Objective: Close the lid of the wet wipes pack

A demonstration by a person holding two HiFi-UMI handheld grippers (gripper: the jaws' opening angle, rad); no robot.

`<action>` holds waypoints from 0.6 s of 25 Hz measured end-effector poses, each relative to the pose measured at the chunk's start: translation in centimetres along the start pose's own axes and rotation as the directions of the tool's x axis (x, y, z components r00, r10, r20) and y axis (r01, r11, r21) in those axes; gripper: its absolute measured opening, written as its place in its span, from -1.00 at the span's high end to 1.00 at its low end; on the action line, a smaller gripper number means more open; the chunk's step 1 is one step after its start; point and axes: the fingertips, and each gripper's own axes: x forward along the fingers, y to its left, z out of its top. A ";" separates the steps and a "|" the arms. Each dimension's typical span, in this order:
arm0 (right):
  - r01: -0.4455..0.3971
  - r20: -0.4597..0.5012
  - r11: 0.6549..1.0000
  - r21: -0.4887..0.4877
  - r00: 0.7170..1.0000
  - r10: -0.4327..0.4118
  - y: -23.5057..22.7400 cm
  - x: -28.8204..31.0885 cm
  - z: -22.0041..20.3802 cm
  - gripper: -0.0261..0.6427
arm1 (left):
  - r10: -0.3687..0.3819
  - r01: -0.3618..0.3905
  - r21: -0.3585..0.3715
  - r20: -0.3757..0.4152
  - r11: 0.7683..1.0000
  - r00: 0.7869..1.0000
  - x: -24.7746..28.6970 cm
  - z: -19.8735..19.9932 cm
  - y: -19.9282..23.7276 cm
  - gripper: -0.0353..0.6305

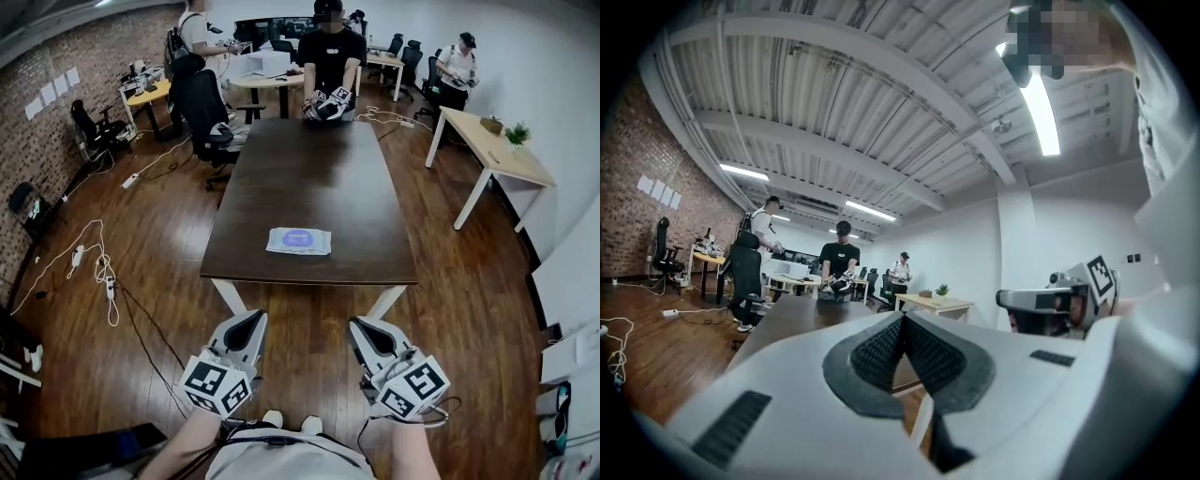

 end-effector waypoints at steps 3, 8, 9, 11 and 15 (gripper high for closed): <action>0.011 -0.002 1.000 -0.007 1.000 -0.011 0.5 0.5 0.3 0.90 | -0.013 0.013 -0.003 -0.005 1.000 1.000 -0.1 0.2 0.6 0.89; 0.041 -0.001 0.999 -0.014 0.999 -0.041 0.8 1.2 0.8 0.90 | -0.043 0.043 -0.004 -0.003 0.999 0.999 0.1 1.0 1.5 0.89; 0.047 -0.001 0.999 -0.014 0.999 -0.047 0.8 1.3 0.8 0.90 | -0.049 0.049 -0.002 -0.001 0.999 0.999 0.2 1.1 1.6 0.89; 0.058 0.000 0.998 -0.013 0.998 -0.058 0.9 1.5 0.8 0.90 | -0.059 0.059 -0.001 -0.001 0.998 0.998 0.3 1.2 1.9 0.89; 0.069 0.002 0.998 -0.010 0.998 -0.069 1.0 1.8 0.8 0.90 | -0.076 0.076 -0.003 -0.010 0.997 0.997 0.7 0.9 2.1 0.89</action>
